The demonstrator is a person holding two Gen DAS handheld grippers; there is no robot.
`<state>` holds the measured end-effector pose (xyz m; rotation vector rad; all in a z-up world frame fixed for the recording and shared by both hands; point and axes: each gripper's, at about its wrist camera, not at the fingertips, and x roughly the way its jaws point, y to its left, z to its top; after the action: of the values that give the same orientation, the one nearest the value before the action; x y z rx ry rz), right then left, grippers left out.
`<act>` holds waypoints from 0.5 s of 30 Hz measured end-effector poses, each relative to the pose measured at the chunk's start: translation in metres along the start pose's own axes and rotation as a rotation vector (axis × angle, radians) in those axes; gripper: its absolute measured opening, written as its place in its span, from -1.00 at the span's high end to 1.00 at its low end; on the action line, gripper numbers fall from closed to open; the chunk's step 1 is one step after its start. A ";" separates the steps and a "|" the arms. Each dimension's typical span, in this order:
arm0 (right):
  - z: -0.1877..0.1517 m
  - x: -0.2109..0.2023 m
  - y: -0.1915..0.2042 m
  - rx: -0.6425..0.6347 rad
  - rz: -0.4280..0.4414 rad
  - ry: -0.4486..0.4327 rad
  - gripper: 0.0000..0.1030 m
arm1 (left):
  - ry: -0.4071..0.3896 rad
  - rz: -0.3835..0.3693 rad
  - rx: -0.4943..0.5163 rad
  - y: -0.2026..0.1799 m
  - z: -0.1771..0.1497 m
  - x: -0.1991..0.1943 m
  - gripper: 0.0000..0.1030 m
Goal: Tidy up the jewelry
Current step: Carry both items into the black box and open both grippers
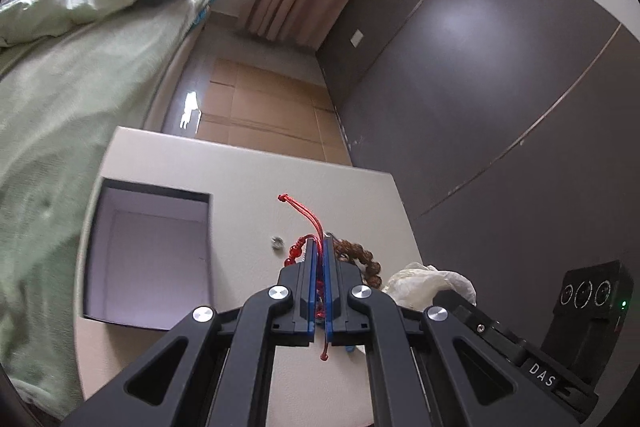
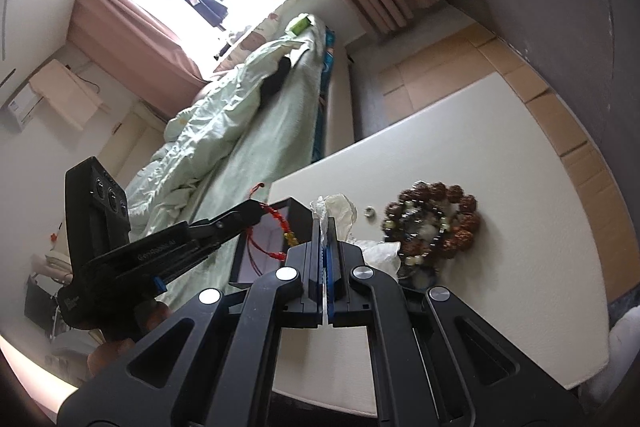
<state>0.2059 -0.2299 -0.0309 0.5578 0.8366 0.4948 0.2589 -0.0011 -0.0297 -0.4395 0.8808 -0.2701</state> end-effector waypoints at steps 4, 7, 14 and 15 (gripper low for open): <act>-0.003 0.004 0.011 -0.011 0.025 -0.021 0.94 | -0.020 0.016 -0.021 0.019 0.003 -0.013 0.99; -0.004 0.011 0.019 -0.007 0.045 -0.031 0.94 | -0.028 0.032 -0.033 0.032 0.003 -0.020 0.99; -0.011 0.032 0.035 -0.010 0.066 -0.020 0.94 | -0.044 0.061 -0.041 0.066 0.010 -0.028 0.98; -0.012 0.035 0.037 -0.011 0.070 -0.018 0.94 | -0.041 0.064 -0.046 0.070 0.011 -0.025 0.98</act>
<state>0.2095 -0.1773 -0.0332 0.5824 0.7988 0.5567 0.2553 0.0730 -0.0394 -0.4573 0.8612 -0.1816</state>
